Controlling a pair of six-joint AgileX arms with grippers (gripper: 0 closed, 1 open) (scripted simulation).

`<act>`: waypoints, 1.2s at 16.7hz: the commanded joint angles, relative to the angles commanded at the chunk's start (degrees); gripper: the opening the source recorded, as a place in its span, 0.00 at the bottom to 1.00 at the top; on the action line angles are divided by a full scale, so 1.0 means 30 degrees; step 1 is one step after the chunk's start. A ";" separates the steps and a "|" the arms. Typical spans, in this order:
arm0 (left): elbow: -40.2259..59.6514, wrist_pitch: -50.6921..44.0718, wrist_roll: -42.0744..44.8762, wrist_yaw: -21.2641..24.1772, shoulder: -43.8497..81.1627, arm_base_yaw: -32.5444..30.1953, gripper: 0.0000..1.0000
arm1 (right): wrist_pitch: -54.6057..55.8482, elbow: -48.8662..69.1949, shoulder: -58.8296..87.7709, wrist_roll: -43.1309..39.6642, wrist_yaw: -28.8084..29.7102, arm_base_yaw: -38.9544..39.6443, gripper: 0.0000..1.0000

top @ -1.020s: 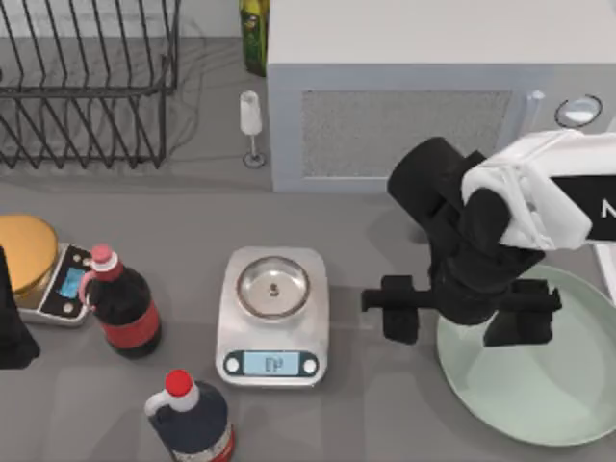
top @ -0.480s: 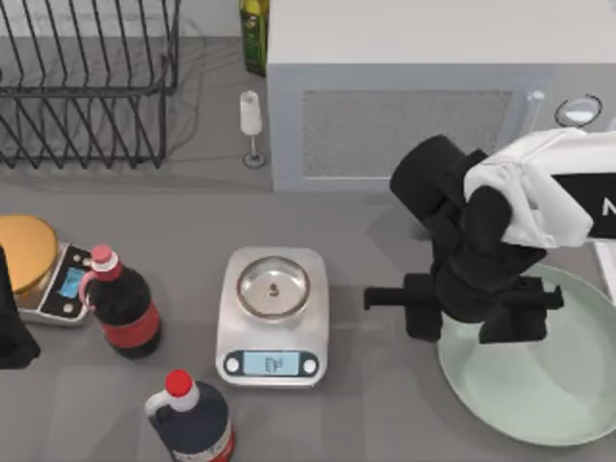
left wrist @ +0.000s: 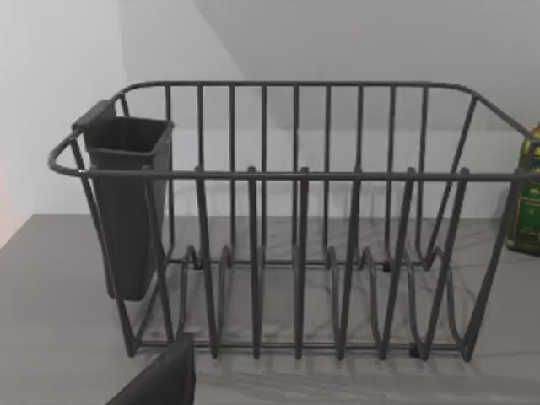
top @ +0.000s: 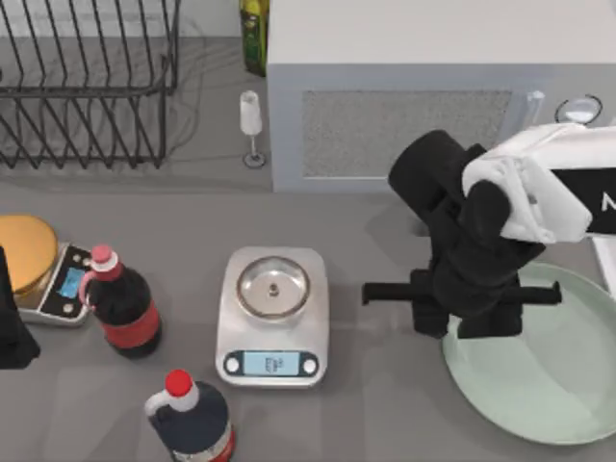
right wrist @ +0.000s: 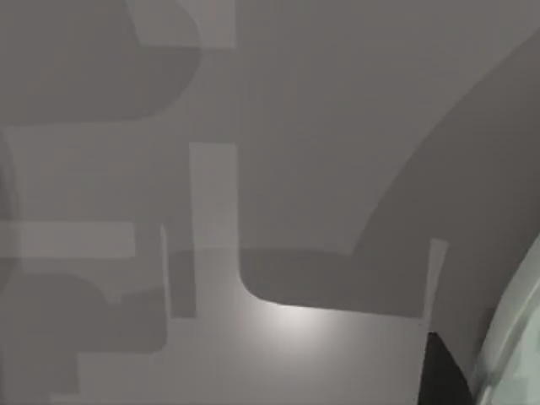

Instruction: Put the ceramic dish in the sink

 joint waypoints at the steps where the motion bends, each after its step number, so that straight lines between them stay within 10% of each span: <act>1: 0.0000 0.0000 0.0000 0.0000 0.0000 0.0000 1.00 | -0.0434 0.0436 0.0060 0.0017 0.0000 0.0017 0.00; 14: 0.0000 0.0000 0.0000 0.0000 0.0000 0.0000 1.00 | -1.7336 1.7047 -0.0043 -0.0106 -0.0017 -0.0106 0.00; 20: 0.0000 0.0000 0.0000 0.0000 0.0000 0.0000 1.00 | -1.9341 1.9029 -0.0359 -0.0225 -0.0023 -0.0222 0.00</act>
